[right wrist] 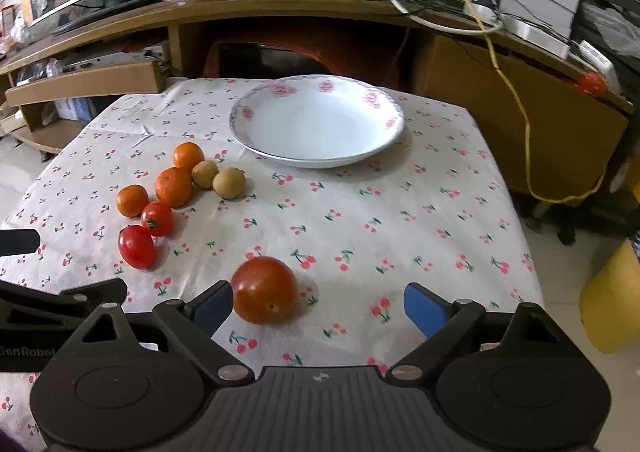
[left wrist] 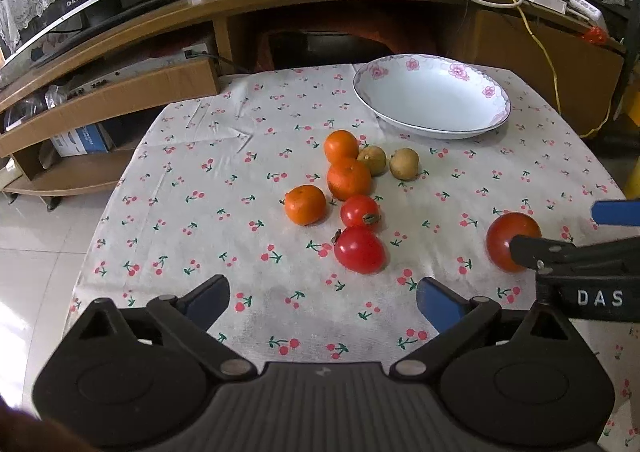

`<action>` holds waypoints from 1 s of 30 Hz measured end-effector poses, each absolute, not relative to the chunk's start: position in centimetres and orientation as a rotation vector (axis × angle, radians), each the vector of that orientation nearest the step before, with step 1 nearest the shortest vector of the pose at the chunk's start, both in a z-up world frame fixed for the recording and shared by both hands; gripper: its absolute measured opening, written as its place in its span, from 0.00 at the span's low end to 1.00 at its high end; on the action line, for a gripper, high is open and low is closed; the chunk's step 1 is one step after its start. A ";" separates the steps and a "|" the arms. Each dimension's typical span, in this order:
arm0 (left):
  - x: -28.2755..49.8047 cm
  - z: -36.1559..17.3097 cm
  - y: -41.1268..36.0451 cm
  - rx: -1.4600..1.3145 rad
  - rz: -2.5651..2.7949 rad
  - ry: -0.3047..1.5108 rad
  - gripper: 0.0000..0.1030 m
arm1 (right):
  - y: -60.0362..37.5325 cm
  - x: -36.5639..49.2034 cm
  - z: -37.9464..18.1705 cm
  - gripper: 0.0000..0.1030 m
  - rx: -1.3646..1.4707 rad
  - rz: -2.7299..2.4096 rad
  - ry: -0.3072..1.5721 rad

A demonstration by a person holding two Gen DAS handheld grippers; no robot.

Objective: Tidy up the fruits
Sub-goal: 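Grasp the large red tomato with the right tool while the left tool grasps a small red tomato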

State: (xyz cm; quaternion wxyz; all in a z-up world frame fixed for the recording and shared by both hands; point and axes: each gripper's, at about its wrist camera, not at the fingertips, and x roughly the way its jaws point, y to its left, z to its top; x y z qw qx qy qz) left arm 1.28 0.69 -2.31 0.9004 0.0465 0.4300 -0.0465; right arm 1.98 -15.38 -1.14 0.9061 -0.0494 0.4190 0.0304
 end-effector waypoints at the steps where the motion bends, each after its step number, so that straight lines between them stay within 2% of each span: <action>1: 1.3 -2.4 0.7 0.099 -0.097 0.889 1.00 | -15.3 2.2 -1.2 0.87 -0.107 0.072 0.868; 6: 1.5 -2.7 0.8 0.098 -0.119 0.890 1.00 | -15.0 3.3 -2.2 0.80 -0.102 0.111 0.922; 8: 1.6 -2.8 1.0 0.095 -0.126 0.891 1.00 | -14.9 3.7 -2.6 0.69 -0.106 0.123 0.944; 9: 1.7 -2.9 1.0 0.095 -0.131 0.891 0.99 | -14.9 3.9 -2.8 0.68 -0.101 0.134 0.955; 10: 1.8 -3.0 1.1 0.094 -0.137 0.891 0.98 | -14.9 4.0 -3.0 0.64 -0.091 0.144 0.968; 12: 1.9 -3.1 1.1 0.091 -0.148 0.889 0.92 | -14.8 4.1 -3.0 0.62 -0.085 0.156 0.972; 15: 2.2 -3.4 1.2 0.077 -0.173 0.893 0.79 | -14.7 4.1 -2.6 0.47 -0.069 0.184 0.978; 16: 2.4 -3.5 1.3 0.071 -0.175 0.898 0.77 | -14.7 4.0 -2.5 0.40 -0.064 0.193 0.982; 17: 2.6 -3.7 1.3 0.066 -0.175 0.902 0.77 | -14.6 4.0 -2.5 0.38 -0.061 0.199 0.988; 23: 3.7 -4.1 1.1 0.035 -0.192 0.885 0.72 | -15.0 3.8 -2.6 0.39 -0.049 0.217 0.990; 26: 4.2 -4.6 0.5 0.049 -0.216 0.885 0.66 | -15.2 3.9 -2.6 0.40 -0.045 0.229 0.988; 30: 4.6 -5.1 -0.2 0.072 -0.229 0.871 0.52 | -15.2 3.9 -2.6 0.42 -0.053 0.240 0.986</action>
